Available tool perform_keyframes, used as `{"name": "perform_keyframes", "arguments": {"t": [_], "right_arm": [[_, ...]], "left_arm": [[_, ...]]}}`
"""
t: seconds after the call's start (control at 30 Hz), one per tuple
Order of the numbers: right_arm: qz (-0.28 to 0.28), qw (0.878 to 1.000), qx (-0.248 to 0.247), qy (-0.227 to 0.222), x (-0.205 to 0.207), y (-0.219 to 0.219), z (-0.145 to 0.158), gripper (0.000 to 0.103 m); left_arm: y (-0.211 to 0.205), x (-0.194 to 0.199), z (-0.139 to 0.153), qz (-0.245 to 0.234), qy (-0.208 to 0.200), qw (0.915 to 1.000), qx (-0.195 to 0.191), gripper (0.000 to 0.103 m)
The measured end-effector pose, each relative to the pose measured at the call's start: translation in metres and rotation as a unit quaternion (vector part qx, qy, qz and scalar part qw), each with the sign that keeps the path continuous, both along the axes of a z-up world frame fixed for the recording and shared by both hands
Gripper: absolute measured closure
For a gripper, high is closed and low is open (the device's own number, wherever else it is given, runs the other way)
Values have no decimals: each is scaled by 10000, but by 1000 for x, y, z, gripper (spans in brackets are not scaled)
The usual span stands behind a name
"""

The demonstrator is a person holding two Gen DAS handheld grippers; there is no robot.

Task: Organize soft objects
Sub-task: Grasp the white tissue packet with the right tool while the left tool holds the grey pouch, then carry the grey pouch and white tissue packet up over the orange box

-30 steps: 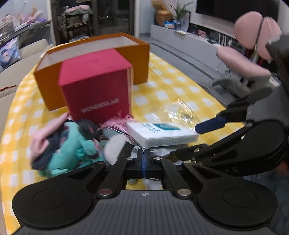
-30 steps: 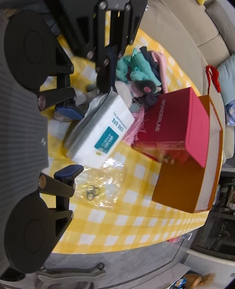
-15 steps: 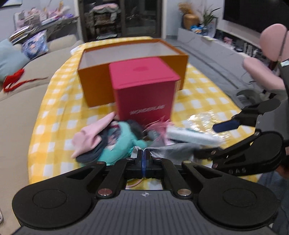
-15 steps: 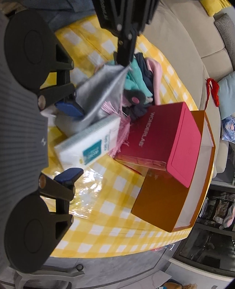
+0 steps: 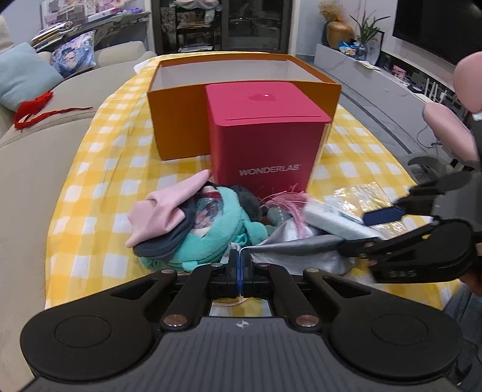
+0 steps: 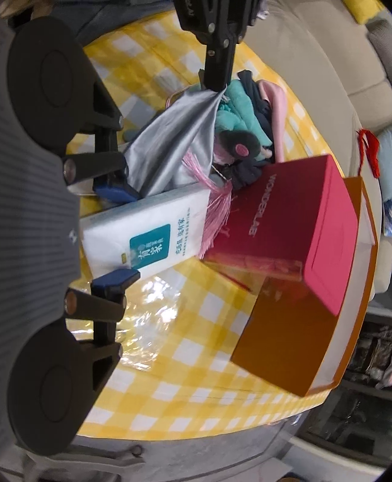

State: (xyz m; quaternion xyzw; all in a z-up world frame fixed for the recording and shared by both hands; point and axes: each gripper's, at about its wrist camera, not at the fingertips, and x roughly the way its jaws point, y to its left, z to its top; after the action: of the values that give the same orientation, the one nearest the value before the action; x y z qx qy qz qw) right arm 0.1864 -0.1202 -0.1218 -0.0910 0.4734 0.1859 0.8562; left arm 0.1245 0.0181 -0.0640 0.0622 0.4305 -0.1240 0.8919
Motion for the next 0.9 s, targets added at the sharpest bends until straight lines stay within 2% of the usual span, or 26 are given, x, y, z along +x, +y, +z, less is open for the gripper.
{"name": "perform_keyframes", "arguments": {"t": [0.13,0.27,0.33,0.5,0.9], "right_arm": [[-91,9999,84,62,-3,-8,3,71],[-161,9998,91,-70,-9,-11,12,89],[-184,9996,146,-154,-15,-11,21,95],[-200,9986,140,-470,-36,-10,46,96],[-399,9945,486,-836,-84,-11,99,96]], "left_arm": [[0,0,2,-11,-34,10000,6,103],[-1,-1,6,-5,-65,10000,-13,103],[-1,-2,9,-12,-108,9999,-47,103],[-3,-11,24,-86,-228,9994,-232,103],[-8,-43,73,-345,-719,9950,-600,103]]}}
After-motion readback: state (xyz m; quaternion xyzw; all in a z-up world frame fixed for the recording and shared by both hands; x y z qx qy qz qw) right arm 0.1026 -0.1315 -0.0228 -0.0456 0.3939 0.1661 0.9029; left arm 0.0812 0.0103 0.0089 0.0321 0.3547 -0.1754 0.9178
